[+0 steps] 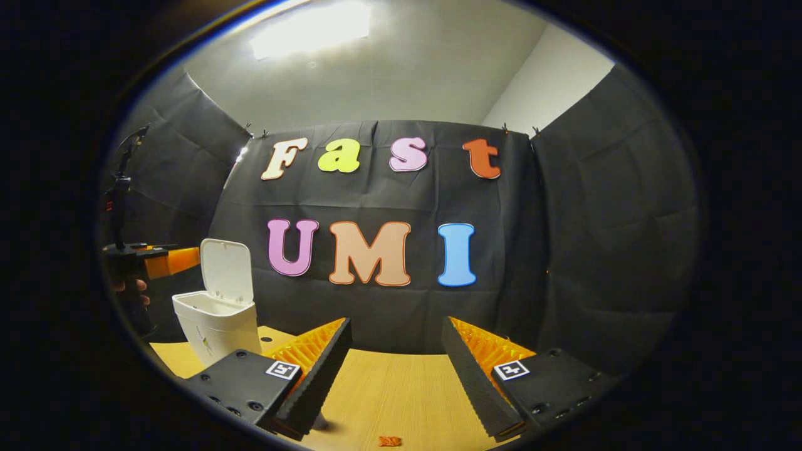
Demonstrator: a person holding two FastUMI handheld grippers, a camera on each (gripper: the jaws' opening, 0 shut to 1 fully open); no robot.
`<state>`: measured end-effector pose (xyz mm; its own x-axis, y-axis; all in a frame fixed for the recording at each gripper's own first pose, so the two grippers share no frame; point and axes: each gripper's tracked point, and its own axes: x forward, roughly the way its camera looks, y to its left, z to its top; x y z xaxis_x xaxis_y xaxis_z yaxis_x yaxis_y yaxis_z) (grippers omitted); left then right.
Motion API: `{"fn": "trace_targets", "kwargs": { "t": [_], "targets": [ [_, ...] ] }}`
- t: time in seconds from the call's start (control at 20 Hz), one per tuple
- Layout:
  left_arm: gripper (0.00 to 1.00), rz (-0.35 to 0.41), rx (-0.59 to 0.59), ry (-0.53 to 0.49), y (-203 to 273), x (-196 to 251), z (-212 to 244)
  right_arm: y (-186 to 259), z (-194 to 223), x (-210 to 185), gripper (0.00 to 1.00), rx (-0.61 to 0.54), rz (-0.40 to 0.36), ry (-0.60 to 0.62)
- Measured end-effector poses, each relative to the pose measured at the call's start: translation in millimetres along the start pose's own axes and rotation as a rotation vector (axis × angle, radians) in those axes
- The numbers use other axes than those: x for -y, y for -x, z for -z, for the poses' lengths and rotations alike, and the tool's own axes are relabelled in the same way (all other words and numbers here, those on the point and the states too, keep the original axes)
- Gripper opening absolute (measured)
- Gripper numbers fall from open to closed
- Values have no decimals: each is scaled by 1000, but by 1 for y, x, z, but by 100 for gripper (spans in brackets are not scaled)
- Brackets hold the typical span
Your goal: Press the lid of the desktop garbage bin to open it, pick up the crumpled paper on the desktop and throw it into the bin, then pick up the pop can on the desktop and drop it into the bin, and finally close the garbage bin lid.
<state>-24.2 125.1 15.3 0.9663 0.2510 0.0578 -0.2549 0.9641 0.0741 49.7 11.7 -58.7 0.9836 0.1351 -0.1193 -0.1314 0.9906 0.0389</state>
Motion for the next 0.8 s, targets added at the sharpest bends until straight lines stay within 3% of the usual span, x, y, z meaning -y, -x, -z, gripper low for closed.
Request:
{"fn": "trace_targets", "kwargs": {
  "t": [0.05, 0.3, 0.4, 0.5, 0.8],
  "targets": [
    [93, 13, -19, -9, 9, 17, 8, -1, 9, 7, 96, -15, -13, -10],
    [93, 76, -82, -61, 47, 85, 41, -5, 88, 22, 96, -165, -102, -51],
    [99, 92, -125, -55, 60, 98, 53, -9, 132, 18, 96, -260, -126, -58],
    [95, 96, -159, -36, 66, 102, 61, -8, 181, 12, 96, -366, -149, -60],
    [95, 72, -222, -73, 69, 74, 71, -20, 317, -18, 96, -663, -167, 12]
  ]
}}
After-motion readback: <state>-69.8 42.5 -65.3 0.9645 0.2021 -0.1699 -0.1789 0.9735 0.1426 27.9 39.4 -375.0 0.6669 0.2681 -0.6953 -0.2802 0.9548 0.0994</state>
